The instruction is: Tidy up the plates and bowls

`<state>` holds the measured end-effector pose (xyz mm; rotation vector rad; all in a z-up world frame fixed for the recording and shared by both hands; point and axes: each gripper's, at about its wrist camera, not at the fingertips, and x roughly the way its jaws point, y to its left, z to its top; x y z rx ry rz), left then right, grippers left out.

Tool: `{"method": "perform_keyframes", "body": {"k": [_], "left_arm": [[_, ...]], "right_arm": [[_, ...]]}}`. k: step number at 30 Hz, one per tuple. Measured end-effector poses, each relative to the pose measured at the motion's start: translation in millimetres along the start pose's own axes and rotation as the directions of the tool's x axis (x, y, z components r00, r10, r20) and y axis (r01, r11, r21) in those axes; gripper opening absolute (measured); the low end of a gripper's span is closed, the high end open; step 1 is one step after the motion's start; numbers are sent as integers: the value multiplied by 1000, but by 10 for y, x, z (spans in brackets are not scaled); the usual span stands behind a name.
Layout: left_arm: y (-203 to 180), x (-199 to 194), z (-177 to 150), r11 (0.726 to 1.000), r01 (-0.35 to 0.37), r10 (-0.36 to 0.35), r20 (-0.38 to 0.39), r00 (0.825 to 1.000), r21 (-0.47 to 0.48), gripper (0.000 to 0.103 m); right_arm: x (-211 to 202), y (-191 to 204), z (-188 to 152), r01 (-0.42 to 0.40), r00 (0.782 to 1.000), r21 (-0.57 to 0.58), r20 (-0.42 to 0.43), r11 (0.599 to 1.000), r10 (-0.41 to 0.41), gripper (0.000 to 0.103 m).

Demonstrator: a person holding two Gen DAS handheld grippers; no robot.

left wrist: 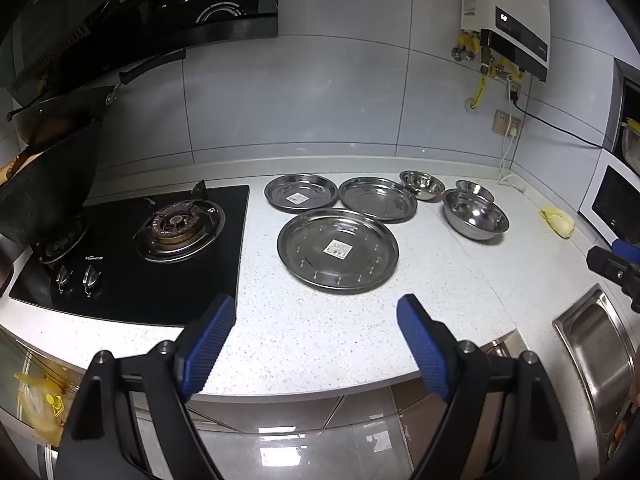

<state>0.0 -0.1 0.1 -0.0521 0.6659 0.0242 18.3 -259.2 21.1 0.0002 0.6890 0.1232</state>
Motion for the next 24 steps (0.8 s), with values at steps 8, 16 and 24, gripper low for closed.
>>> {"method": "perform_keyframes", "body": {"k": [8, 16, 24], "left_arm": [[-38, -2, -30, 1000, -6, 6, -1, 1000, 3, 83], [-31, 20, -87, 1000, -6, 6, -4, 1000, 2, 83], [24, 9, -70, 999, -32, 32, 1, 999, 8, 83]], "right_arm": [[21, 11, -25, -5, 1000, -2, -5, 1000, 5, 102], [28, 27, -47, -6, 1000, 1, -9, 1000, 6, 102], [40, 20, -60, -3, 1000, 3, -13, 1000, 3, 102]]}}
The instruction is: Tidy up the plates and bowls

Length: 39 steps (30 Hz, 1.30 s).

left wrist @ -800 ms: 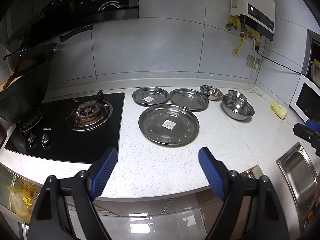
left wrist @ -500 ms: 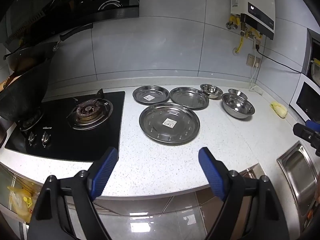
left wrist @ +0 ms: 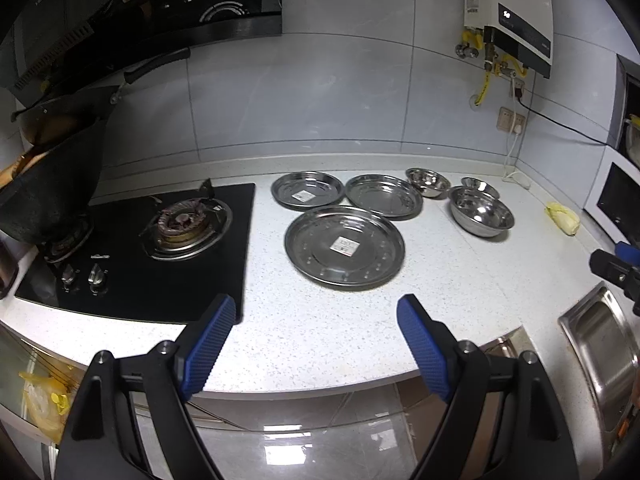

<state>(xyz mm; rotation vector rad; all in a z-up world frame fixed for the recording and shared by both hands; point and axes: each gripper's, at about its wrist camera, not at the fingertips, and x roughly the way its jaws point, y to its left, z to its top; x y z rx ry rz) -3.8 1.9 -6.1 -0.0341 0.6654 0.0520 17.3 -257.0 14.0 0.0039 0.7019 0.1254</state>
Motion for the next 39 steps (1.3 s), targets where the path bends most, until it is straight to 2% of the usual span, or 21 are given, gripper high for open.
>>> {"method": "perform_keyframes", "body": {"k": [2, 39], "left_arm": [[-4, -2, -5, 1000, -17, 17, 3, 1000, 6, 83], [37, -46, 28, 1000, -14, 14, -8, 1000, 0, 83]], "right_arm": [[0, 2, -4, 0, 1000, 0, -1, 1000, 0, 102], [48, 110, -37, -18, 1000, -23, -19, 1000, 18, 102]]}}
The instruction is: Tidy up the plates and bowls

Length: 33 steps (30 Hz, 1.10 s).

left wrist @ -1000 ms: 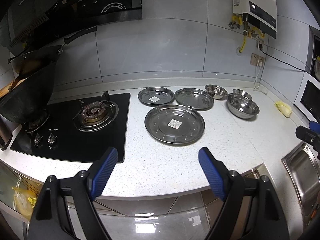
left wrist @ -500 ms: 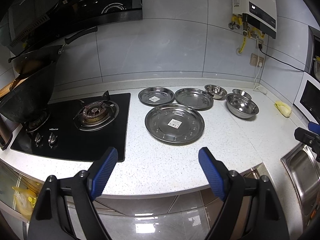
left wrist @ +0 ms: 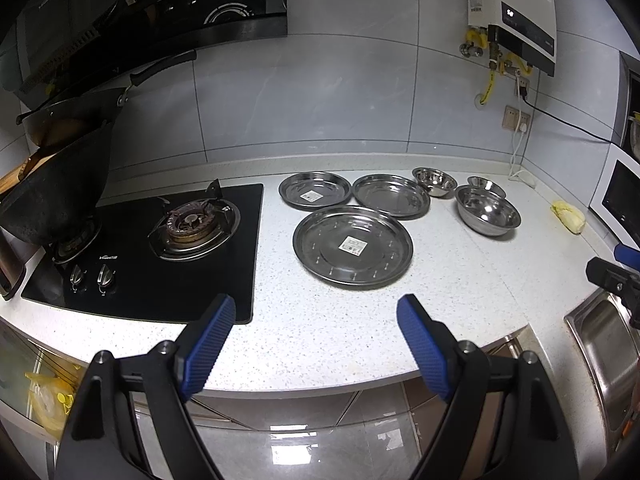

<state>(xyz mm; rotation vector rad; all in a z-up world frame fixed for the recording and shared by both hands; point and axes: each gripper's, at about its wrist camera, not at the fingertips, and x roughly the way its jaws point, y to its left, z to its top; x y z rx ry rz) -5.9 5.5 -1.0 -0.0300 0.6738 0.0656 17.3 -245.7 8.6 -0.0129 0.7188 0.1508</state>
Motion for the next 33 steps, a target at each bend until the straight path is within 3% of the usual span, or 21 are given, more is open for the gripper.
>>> {"method": "perform_keyframes", "body": {"k": [33], "left_arm": [[25, 181, 47, 1000, 8, -8, -22, 1000, -9, 83]], "right_arm": [[155, 36, 69, -7, 1000, -4, -16, 1000, 6, 102]]}}
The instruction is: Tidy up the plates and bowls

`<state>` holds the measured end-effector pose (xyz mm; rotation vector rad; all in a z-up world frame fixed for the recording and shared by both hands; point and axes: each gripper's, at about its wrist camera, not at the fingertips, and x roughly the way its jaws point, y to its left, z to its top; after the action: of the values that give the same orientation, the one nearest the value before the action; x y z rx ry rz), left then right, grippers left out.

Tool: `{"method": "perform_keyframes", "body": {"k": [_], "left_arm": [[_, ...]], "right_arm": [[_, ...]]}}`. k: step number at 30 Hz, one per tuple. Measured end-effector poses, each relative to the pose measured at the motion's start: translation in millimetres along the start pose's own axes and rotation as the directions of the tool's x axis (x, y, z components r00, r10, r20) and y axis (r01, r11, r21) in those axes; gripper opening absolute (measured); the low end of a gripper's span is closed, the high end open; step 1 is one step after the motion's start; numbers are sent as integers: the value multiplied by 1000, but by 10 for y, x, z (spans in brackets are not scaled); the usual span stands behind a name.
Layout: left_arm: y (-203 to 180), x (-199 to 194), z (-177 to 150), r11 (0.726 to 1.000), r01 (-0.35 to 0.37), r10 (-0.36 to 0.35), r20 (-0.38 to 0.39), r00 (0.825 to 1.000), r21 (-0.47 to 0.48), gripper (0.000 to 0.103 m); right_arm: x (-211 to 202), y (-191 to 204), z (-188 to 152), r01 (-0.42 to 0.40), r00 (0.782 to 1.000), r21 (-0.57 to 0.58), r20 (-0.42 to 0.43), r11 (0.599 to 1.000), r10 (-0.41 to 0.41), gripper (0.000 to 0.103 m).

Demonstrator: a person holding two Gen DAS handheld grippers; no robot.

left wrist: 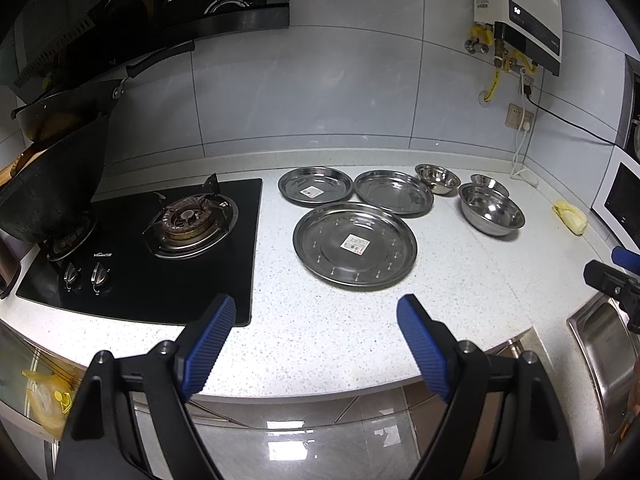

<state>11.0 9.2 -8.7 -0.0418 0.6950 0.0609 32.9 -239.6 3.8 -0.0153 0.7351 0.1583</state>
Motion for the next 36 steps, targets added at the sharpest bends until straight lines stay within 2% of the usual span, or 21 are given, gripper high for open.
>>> {"method": "perform_keyframes", "body": {"k": [13, 20, 26, 31, 36], "left_arm": [[30, 258, 151, 1000, 0, 0, -23, 1000, -10, 83], [34, 468, 296, 1000, -3, 3, -31, 1000, -28, 83], [90, 648, 418, 998, -33, 33, -5, 999, -53, 83], [108, 964, 442, 995, -78, 79, 10, 997, -66, 83], [136, 1474, 442, 986, -137, 138, 4, 990, -97, 83]], "right_arm": [[220, 110, 108, -14, 1000, -21, -25, 1000, 13, 102], [483, 341, 281, -51, 998, -59, -26, 997, 50, 102], [773, 444, 346, -75, 997, -59, -38, 995, 73, 102], [1095, 467, 359, -77, 996, -44, -50, 996, 75, 102], [1541, 509, 335, -76, 995, -38, -66, 996, 73, 102]]}}
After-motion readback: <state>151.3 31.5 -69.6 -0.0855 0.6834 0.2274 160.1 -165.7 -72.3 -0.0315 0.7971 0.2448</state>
